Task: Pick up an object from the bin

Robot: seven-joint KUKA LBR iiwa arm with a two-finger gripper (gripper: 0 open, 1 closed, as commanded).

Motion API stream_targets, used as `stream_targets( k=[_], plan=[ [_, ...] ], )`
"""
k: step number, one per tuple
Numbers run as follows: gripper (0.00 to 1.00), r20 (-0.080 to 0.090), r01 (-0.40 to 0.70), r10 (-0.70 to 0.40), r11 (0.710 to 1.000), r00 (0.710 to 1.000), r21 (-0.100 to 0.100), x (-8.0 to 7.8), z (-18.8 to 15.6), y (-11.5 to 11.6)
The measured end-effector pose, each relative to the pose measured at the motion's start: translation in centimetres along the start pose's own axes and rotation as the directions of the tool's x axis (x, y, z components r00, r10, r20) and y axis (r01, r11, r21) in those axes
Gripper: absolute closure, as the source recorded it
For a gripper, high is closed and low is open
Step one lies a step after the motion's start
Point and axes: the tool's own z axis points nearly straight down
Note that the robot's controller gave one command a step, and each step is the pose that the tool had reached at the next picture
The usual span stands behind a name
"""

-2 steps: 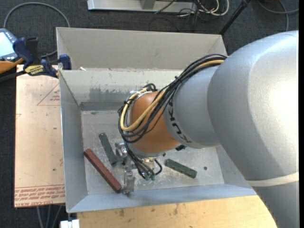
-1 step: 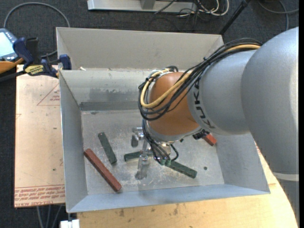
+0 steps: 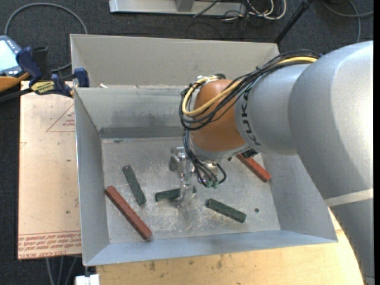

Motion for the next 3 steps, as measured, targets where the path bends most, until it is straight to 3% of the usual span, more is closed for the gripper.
stream_targets(
  k=[1,2,3],
  plan=[
    [1.00,0.000,0.004,-0.004,1.000,1.000,-0.002,0.0,-0.3,0.3],
    [1.00,0.008,-0.023,0.023,1.000,1.000,-0.009,0.0,-13.0,9.8],
    [1.00,0.005,-0.013,0.013,1.000,1.000,-0.003,-1.0,-17.4,8.5]
  ],
)
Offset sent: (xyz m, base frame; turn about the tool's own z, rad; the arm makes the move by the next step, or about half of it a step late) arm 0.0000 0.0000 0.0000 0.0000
